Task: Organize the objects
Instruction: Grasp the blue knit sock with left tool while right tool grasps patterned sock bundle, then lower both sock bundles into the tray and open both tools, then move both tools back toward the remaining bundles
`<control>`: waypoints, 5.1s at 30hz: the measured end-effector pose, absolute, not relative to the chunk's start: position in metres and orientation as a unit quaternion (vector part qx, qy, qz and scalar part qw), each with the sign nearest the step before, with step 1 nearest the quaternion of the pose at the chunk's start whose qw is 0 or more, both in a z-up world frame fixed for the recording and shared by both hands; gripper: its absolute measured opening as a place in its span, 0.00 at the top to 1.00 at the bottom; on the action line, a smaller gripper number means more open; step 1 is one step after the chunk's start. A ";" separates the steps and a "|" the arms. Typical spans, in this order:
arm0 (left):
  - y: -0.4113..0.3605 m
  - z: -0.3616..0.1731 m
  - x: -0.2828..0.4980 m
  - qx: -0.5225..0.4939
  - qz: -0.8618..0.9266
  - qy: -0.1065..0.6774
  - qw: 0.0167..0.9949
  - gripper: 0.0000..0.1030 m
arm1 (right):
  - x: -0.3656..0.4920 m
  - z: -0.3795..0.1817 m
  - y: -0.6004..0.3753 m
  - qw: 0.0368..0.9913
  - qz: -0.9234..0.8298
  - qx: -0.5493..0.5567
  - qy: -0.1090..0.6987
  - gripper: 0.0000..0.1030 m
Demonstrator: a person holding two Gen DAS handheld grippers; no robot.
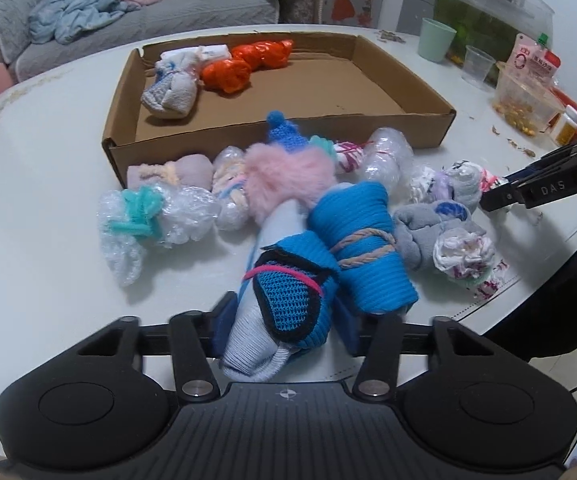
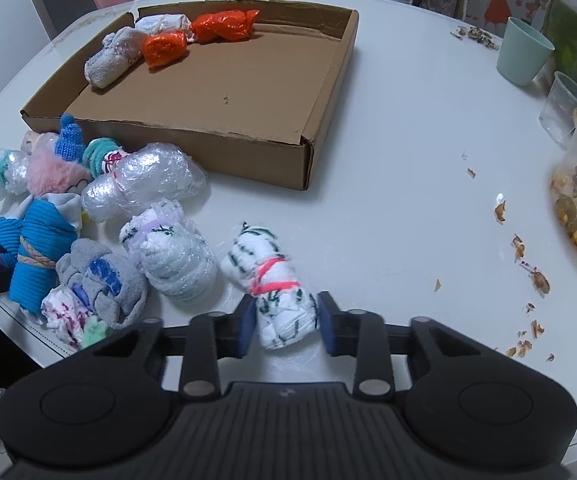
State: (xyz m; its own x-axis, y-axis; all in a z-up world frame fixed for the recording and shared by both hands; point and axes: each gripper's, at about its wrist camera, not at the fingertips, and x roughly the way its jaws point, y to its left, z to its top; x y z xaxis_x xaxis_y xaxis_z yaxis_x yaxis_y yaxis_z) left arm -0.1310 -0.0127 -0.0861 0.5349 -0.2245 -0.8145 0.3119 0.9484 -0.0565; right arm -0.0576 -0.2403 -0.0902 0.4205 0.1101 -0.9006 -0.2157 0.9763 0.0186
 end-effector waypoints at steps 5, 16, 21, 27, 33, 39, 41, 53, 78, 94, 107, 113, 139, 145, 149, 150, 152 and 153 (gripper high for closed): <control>-0.004 -0.079 -0.131 0.045 -0.133 0.456 0.879 0.49 | -0.057 -0.082 -0.245 0.847 0.091 -0.038 0.522 0.74; 0.029 -0.017 -0.122 0.015 -0.090 0.422 0.902 0.49 | -0.051 -0.007 -0.261 0.890 0.104 0.025 0.443 0.74; 0.033 0.004 -0.107 0.019 -0.078 0.406 0.910 0.49 | -0.036 0.006 -0.258 0.895 0.120 0.044 0.427 0.74; 0.023 0.008 -0.083 0.024 -0.083 0.406 0.910 0.49 | -0.025 0.014 -0.254 0.899 0.132 0.042 0.415 0.74; 0.000 0.015 -0.057 0.029 -0.106 0.394 0.912 0.49 | -0.009 0.019 -0.252 0.903 0.133 0.038 0.406 0.74; -0.024 0.012 -0.033 0.041 -0.122 0.395 0.910 0.49 | 0.001 0.020 -0.251 0.904 0.136 0.042 0.404 0.74; -0.031 0.008 -0.025 0.045 -0.123 0.400 0.907 0.49 | 0.006 0.019 -0.251 0.903 0.138 0.039 0.405 0.74; -0.063 -0.016 0.022 0.067 -0.133 0.417 0.897 0.49 | 0.047 0.011 -0.240 0.897 0.149 0.015 0.417 0.74; -0.107 -0.079 0.137 0.102 -0.185 0.471 0.856 0.49 | 0.137 -0.036 -0.232 0.860 0.218 -0.057 0.458 0.74; -0.120 -0.092 0.166 0.101 -0.178 0.473 0.857 0.47 | 0.166 -0.065 -0.233 0.844 0.210 -0.069 0.489 0.74; -0.103 -0.090 0.164 0.088 -0.163 0.478 0.859 0.30 | 0.164 -0.061 -0.227 0.847 0.207 -0.076 0.483 0.56; -0.092 -0.089 0.161 0.072 -0.156 0.481 0.860 0.29 | 0.164 -0.058 -0.229 0.851 0.200 -0.078 0.480 0.49; 0.042 -0.008 -0.048 -0.004 -0.031 0.429 0.903 0.13 | -0.008 0.018 -0.239 0.896 0.164 -0.045 0.411 0.12; 0.058 -0.028 -0.108 -0.025 0.001 0.451 0.892 0.11 | -0.058 0.040 -0.237 0.943 0.111 -0.020 0.312 0.12; 0.058 -0.034 -0.128 -0.033 0.006 0.448 0.893 0.09 | -0.100 0.060 -0.240 0.981 0.060 -0.007 0.182 0.00; 0.057 -0.033 -0.127 -0.030 0.006 0.446 0.895 0.09 | -0.101 0.056 -0.242 0.978 0.068 0.008 0.195 0.00; 0.056 -0.032 -0.123 -0.031 0.007 0.435 0.900 0.07 | -0.091 0.037 -0.248 0.959 0.085 0.040 0.268 0.00; 0.055 -0.033 -0.121 -0.033 0.007 0.431 0.902 0.05 | -0.081 0.028 -0.250 0.944 0.097 0.051 0.312 0.01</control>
State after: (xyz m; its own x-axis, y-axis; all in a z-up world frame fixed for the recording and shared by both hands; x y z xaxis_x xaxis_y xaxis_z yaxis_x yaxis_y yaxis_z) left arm -0.1209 0.0553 -0.0328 0.6292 -0.0147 -0.7771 -0.0417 0.9977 -0.0527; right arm -0.0810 -0.2497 0.0276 0.7865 0.2142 -0.5793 -0.1506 0.9761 0.1565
